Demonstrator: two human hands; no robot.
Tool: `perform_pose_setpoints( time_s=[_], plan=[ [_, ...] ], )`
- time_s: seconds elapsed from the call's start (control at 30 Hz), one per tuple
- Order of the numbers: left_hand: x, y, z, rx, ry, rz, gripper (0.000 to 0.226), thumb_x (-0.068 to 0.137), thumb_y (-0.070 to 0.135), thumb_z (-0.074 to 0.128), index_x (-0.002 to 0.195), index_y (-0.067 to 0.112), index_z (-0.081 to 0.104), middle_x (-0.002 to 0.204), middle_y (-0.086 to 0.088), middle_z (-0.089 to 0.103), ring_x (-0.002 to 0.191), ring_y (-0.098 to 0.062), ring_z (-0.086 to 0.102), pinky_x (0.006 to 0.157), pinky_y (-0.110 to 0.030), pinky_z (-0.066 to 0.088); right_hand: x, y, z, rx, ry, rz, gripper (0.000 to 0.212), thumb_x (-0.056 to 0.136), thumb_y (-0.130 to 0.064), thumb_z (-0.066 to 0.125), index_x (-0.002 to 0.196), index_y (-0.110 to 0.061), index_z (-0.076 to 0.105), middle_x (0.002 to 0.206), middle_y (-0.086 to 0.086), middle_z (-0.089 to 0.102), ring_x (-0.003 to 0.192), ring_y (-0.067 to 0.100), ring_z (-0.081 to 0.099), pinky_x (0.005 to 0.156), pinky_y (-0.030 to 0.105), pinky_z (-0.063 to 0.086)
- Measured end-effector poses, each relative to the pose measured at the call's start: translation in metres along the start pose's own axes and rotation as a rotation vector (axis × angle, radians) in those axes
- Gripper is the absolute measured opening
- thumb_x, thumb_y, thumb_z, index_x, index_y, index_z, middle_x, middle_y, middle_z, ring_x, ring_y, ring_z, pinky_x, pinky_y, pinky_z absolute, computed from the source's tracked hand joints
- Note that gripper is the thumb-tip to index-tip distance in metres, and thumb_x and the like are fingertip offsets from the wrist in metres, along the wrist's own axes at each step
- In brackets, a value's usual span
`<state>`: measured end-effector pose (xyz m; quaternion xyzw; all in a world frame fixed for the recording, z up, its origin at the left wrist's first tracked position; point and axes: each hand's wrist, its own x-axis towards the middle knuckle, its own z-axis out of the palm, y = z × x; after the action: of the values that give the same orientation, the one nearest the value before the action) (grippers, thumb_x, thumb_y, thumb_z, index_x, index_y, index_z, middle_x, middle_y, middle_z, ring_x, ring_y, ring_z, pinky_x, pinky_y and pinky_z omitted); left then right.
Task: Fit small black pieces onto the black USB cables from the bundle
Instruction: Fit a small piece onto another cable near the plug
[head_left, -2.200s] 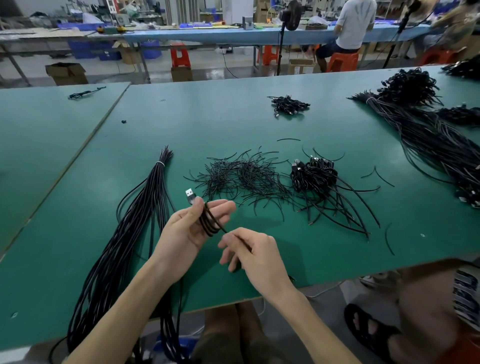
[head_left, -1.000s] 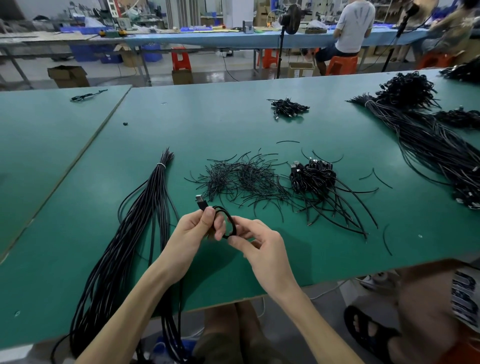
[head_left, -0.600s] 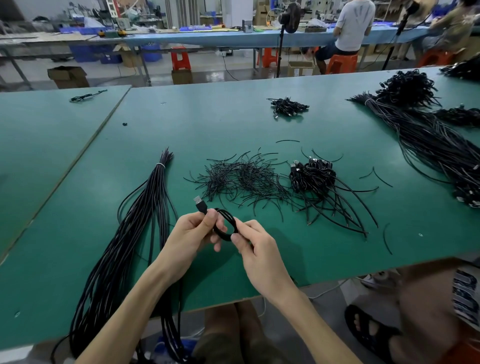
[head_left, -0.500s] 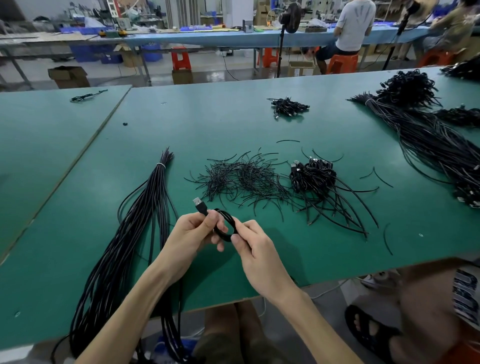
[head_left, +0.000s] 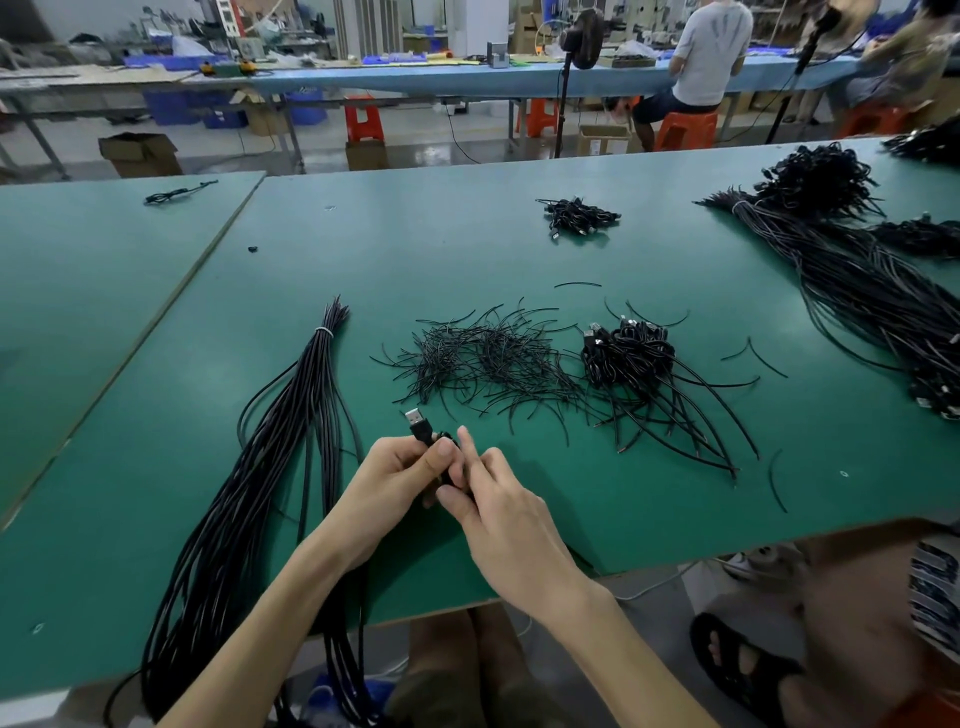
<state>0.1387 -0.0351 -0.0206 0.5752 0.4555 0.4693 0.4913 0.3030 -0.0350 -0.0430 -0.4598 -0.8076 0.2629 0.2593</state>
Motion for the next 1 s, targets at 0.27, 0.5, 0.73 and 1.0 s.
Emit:
perform_pose_setpoints(
  time_s=[0.27,0.5,0.73,1.0],
  plan=[
    [0.002,-0.003,0.000,-0.028,0.020,-0.023,0.036,0.104,0.036,0.052,0.082,0.018,0.074,0.082,-0.004,0.068,0.076,-0.021,0.058,0.066,-0.026,0.048,-0.002,-0.005,-0.002,0.026,0.009,-0.008,0.062,0.110,-0.045,0.032,0.163,-0.015,0.019,0.114,-0.005,0.044,0.097,0.015,0.061,0.084,0.033,0.051],
    [0.003,-0.005,-0.001,-0.032,0.041,-0.041,0.031,0.101,0.035,0.055,0.078,0.021,0.072,0.076,-0.001,0.064,0.071,-0.017,0.060,0.067,-0.027,0.053,-0.002,-0.006,-0.001,0.059,0.066,-0.034,0.055,0.111,-0.040,0.032,0.160,-0.016,0.032,0.119,-0.006,0.053,0.103,0.010,0.061,0.089,0.030,0.052],
    [0.002,-0.007,-0.004,-0.025,0.036,0.015,0.035,0.095,0.046,0.064,0.081,0.015,0.073,0.078,-0.003,0.066,0.077,-0.018,0.063,0.076,-0.027,0.054,0.002,-0.001,-0.008,0.283,0.106,0.015,0.064,0.100,-0.048,0.054,0.157,-0.022,0.040,0.102,-0.021,0.049,0.101,-0.005,0.053,0.093,0.015,0.043],
    [0.004,-0.013,-0.006,-0.049,0.008,0.066,0.024,0.099,0.027,0.066,0.091,0.008,0.077,0.080,-0.017,0.072,0.075,-0.027,0.069,0.080,-0.032,0.058,0.003,-0.003,-0.005,0.301,0.176,-0.024,0.048,0.106,-0.021,0.055,0.153,-0.013,0.047,0.096,-0.016,0.051,0.092,-0.002,0.060,0.086,0.010,0.044]
  ],
)
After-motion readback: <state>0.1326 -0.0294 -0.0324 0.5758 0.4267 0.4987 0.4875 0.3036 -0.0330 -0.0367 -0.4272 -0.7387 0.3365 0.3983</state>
